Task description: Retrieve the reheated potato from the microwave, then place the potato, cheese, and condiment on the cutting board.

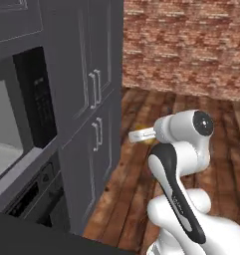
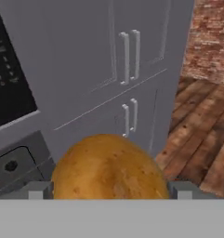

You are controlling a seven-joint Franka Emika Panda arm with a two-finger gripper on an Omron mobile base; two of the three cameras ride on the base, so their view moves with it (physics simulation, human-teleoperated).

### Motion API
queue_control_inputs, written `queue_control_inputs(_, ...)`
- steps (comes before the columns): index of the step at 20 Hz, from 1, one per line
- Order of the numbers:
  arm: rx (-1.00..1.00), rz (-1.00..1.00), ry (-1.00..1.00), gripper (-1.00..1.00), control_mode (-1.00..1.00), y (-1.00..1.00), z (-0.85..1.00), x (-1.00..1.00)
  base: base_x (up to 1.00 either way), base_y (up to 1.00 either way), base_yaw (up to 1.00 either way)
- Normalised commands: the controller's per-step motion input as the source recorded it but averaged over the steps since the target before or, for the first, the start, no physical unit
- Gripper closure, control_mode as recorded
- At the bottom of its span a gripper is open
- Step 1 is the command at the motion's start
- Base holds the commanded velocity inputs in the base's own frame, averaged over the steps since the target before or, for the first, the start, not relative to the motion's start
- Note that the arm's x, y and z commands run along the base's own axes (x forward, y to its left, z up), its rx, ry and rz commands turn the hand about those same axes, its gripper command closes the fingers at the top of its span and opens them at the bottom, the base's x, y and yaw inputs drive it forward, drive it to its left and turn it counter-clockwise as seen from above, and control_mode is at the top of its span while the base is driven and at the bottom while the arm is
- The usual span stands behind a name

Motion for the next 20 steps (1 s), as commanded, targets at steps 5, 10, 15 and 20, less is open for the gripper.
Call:
queue_control_inputs(5,0.0,0.0,0.0,1.0,1.0,0.0,0.0,0.0,0.0,0.01,-1.0)
queue_control_inputs(10,0.0,0.0,0.0,1.0,1.0,0.0,0.0,0.0,0.0,0.01,-1.0)
queue_control_inputs(15,0.0,0.0,0.0,1.0,1.0,0.0,0.0,0.0,0.0,0.01,-1.0)
queue_control_inputs(20,0.0,0.0,0.0,1.0,1.0,0.0,0.0,0.0,0.0,0.01,-1.0)
